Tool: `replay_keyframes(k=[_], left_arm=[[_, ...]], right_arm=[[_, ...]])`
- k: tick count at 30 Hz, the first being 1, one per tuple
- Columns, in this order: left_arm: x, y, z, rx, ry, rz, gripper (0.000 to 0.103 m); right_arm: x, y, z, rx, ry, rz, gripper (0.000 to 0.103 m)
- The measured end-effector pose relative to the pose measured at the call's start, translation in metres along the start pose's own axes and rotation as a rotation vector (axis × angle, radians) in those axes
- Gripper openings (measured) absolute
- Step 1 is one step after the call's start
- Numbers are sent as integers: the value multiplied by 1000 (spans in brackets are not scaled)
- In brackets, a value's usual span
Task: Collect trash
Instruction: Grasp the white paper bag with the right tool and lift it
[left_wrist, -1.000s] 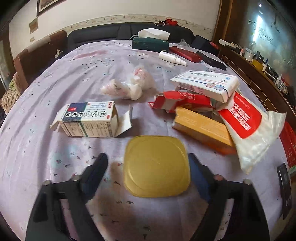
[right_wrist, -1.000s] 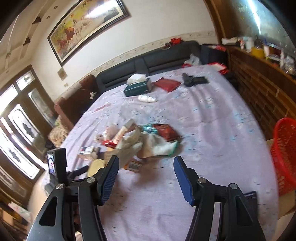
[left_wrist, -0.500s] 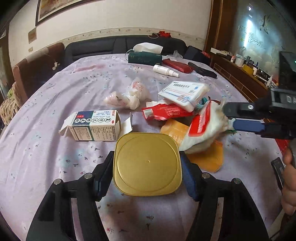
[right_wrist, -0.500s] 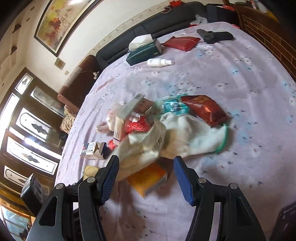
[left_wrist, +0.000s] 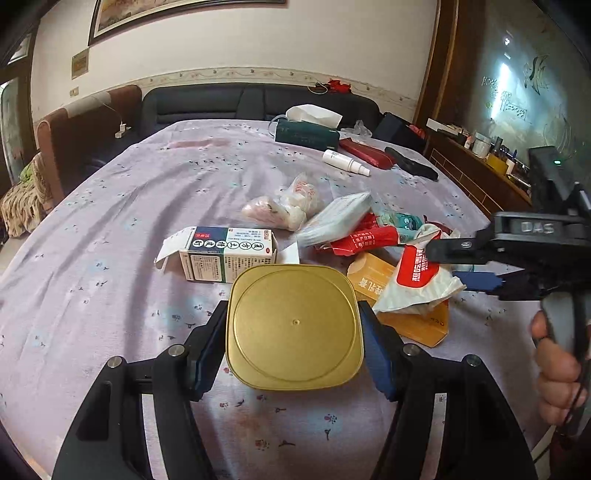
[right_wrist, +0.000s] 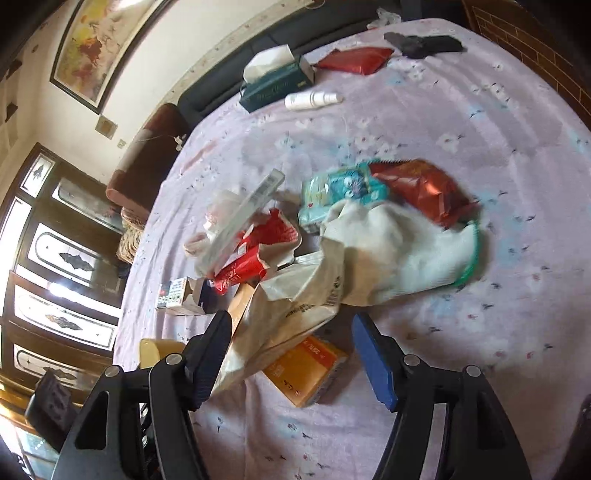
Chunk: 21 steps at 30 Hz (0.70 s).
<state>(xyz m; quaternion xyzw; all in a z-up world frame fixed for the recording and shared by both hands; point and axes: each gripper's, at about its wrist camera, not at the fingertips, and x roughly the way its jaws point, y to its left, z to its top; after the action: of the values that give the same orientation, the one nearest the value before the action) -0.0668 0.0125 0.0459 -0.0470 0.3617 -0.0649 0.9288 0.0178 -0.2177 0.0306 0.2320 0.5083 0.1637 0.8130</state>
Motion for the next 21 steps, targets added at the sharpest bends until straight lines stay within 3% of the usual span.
replay_keyframes(k=[2,7,14,21], left_arm=[[-1,2,0,1,-4,-5,65],[-7,0,-1,12,-29,-11,65],[-15,-16,1,42,-56,-35,65],[-22,-46,-1,98,-66,-56,65]], right_arm=[[7,6,0,-21,2,-9,72],[3,21,-10,-112,-36,-51,51],[-46,20,-30,-192,-165,-66,49],[-116,7,-69,-284,-338,-184,49]])
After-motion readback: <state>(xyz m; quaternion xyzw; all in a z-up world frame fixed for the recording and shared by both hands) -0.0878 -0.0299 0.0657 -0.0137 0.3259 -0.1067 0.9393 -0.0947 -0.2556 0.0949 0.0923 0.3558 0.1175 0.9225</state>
